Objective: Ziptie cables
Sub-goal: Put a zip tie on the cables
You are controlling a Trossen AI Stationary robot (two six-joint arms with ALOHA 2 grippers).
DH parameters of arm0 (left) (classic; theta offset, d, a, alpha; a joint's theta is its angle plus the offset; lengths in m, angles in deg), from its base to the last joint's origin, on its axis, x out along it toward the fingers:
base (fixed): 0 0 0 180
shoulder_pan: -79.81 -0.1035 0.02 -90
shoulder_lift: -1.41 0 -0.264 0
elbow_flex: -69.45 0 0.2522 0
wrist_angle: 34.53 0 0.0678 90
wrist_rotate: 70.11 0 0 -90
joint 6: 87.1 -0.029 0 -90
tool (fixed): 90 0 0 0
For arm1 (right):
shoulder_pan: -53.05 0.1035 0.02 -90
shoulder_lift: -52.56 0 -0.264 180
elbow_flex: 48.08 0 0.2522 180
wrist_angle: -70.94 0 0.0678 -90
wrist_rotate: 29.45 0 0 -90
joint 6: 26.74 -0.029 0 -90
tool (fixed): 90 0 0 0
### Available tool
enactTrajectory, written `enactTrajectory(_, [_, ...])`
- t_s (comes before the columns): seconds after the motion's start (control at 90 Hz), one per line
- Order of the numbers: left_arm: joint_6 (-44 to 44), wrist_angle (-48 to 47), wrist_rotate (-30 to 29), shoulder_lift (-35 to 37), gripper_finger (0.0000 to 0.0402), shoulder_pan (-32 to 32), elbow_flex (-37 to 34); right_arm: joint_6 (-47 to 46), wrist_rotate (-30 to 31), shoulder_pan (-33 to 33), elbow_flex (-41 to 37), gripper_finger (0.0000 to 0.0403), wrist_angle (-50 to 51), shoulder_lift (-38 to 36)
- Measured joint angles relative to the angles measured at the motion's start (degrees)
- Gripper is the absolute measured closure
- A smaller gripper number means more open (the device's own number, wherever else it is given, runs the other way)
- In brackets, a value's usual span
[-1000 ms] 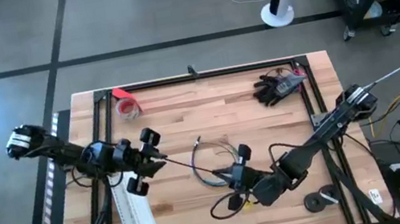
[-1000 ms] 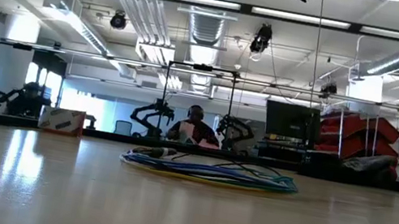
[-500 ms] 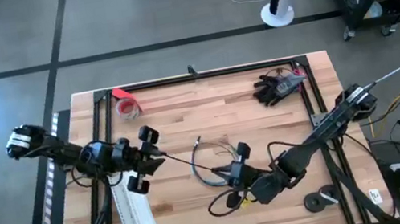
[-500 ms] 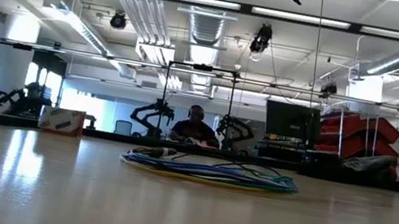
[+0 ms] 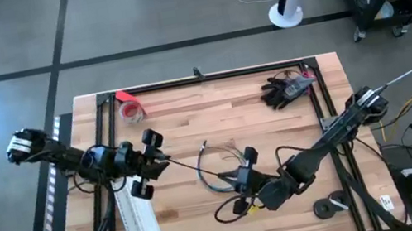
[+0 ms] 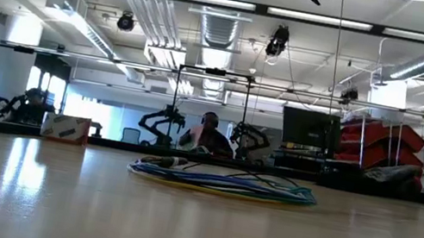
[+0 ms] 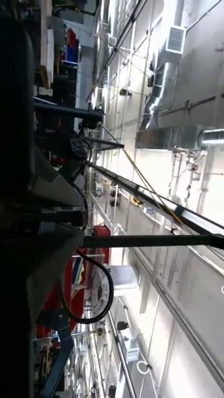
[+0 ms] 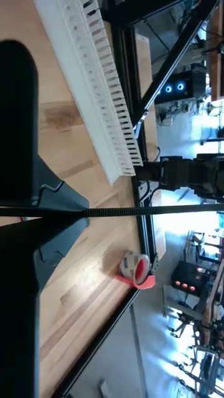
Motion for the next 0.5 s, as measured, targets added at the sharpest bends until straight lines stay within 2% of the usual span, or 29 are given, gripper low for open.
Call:
enactTrajectory(0.311, [0.0, 0.1, 0.0, 0.0, 0.0392, 0.0, 0.0, 0.0, -0.9, 0.0, 0.0, 0.0401, 0.0, 0.0])
enactTrajectory(0.5, [0.0, 0.0, 0.0, 0.0, 0.0394, 0.0, 0.0, 0.0, -0.9, 0.0, 0.0, 0.0401, 0.0, 0.0])
